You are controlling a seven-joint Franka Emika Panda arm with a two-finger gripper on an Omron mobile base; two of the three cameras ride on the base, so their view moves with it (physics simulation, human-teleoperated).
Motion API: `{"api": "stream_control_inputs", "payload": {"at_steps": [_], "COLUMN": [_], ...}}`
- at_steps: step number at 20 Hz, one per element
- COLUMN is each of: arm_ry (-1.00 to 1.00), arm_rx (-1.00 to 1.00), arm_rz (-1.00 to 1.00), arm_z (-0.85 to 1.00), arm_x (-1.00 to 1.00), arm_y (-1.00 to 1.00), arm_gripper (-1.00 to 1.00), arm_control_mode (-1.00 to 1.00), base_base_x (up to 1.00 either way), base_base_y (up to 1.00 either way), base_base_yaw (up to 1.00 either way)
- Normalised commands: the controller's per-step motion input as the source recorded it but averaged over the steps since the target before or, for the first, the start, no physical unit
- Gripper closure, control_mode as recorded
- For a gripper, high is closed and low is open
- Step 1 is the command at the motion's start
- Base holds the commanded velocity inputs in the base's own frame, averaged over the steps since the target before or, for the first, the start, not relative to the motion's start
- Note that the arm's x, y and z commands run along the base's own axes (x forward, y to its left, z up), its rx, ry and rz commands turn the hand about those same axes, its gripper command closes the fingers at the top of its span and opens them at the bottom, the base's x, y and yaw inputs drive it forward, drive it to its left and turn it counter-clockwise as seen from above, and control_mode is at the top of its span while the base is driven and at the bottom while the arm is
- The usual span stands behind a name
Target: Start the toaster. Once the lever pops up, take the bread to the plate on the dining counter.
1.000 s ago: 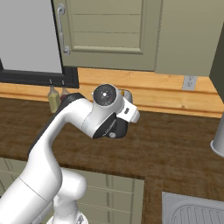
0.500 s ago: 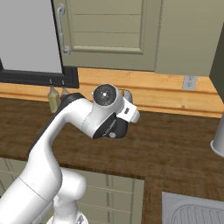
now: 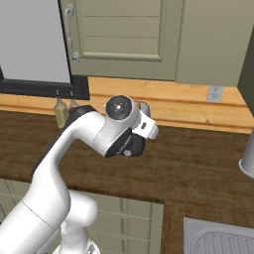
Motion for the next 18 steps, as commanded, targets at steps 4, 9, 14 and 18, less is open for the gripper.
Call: {"api": "stream_control_inputs", "payload": {"at_steps": [4,9,14,18], "arm_ry": [0.00,0.00,0.00,0.00], "arm_rx": [0.00,0.00,0.00,0.00], "arm_rz": [0.00,0.00,0.00,0.00], "arm_z": [0.00,0.00,0.00,0.00], "arm_x": [0.00,0.00,0.00,0.00], "arm_y": [0.00,0.00,0.00,0.00], "arm_gripper": [-1.00,-1.00,-1.00,-1.00], "arm_control_mode": [-1.00,-1.00,-1.00,-1.00], "base_base_x": [0.00,0.00,0.00,0.00], "base_base_y": [0.00,0.00,0.00,0.00], "base_base_yaw": [0.00,0.00,0.00,0.00]}}
